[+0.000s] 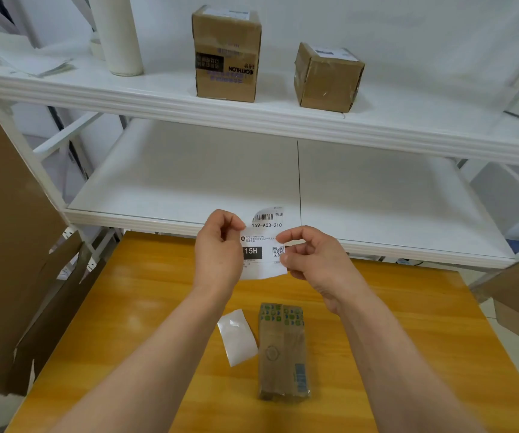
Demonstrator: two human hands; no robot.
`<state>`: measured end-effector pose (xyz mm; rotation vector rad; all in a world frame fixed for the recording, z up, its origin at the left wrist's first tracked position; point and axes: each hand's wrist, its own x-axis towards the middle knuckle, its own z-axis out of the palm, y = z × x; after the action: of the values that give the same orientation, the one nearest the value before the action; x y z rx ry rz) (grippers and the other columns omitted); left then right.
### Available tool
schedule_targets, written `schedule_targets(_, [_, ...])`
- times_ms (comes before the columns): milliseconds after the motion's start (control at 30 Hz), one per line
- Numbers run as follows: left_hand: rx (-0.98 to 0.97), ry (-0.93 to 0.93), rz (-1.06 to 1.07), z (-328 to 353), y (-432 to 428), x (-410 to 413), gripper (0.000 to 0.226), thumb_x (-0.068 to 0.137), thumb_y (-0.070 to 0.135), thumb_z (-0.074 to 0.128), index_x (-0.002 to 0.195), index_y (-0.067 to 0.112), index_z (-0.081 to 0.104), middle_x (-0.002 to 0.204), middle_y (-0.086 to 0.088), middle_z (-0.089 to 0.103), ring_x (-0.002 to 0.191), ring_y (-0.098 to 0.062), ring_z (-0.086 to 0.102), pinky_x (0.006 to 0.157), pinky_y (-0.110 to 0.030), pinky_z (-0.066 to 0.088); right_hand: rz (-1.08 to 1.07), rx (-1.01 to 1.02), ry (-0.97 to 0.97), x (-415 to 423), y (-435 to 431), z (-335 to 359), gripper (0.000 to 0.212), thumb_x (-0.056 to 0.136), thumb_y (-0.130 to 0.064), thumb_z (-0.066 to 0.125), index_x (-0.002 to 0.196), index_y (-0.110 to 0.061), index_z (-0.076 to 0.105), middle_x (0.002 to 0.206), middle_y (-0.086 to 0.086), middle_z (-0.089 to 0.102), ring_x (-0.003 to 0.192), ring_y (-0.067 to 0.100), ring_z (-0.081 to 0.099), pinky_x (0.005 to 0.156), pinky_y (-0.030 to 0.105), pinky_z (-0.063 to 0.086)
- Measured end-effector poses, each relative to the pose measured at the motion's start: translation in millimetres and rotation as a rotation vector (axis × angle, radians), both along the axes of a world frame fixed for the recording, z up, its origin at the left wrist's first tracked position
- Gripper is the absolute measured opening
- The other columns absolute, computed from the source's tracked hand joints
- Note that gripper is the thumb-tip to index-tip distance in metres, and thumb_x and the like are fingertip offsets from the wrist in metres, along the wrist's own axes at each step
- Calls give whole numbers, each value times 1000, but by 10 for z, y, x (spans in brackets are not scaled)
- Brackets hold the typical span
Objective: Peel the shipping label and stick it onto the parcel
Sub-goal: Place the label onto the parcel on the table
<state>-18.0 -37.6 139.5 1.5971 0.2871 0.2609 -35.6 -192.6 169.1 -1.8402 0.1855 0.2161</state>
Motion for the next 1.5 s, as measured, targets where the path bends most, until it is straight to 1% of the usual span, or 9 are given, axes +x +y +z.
schedule_targets(133, [-5,-18,-1,-3,-19,-23,38,93,-5,45,73,17,69,86,-4,72,73,-19,68,50,-24,48,3,7,3,13,-6,-22,28,85,-2,69,97,-27,71,80,-1,68,75,13,64,78,35,57])
schedule_targets(300, [-73,-55,11,-22,-18,-8,46,87,-13,43,63,14,71,97,-3,71,92,-21,68,68,-31,56,12,59,13,27,-17,7,34,86,0,67,103,-30,72,90,-3,74,83,13,67,78,32,56])
schedule_targets(433, [-127,-86,-15,17,-48,-20,48,79,-24,36,57,8,64,82,4,69,80,-1,67,63,-16,54,45,72,8,28,-23,60,57,88,6,62,122,-39,64,89,-5,78,81,11,68,70,27,53])
schedule_targets(500, [-144,-85,-30,17,-60,-21,47,79,-25,35,57,7,62,78,8,70,75,2,68,59,-15,53,78,68,0,29,-23,79,69,88,9,58,133,-43,55,91,-4,79,73,9,66,64,26,49])
schedule_targets(667, [-116,-64,-49,15,-82,-33,38,95,-6,46,84,16,74,90,7,74,73,1,69,55,-15,52,121,34,-21,28,-31,98,78,86,13,53,142,-41,48,90,-3,78,70,11,60,64,29,46])
schedule_targets(867, [-78,-14,-175,2,-42,-16,36,92,-2,58,120,21,65,100,9,66,87,-3,61,70,-14,51,137,2,-38,76,-86,-9,77,81,5,65,136,-47,51,103,10,74,77,17,62,72,33,52])
schedule_targets(1100, [7,26,-283,-26,9,-8,54,88,-10,59,128,26,59,117,7,66,95,-14,65,66,-18,56,98,-37,-31,93,-173,-116,70,80,4,69,129,-44,58,101,-2,73,93,15,70,91,40,55])
schedule_targets(1267, [52,26,-322,-128,-3,-20,57,87,-11,61,130,25,58,119,3,65,95,-18,65,69,-21,59,86,-48,-21,80,-215,-202,65,79,7,69,127,-37,61,86,-5,62,75,7,62,81,30,52])
schedule_targets(1500, [28,112,-348,-442,-96,-78,53,87,-9,63,128,24,59,117,6,67,97,-23,67,76,-28,59,86,-55,56,46,-332,-483,61,80,8,68,126,-30,63,78,1,57,68,10,55,68,28,49])
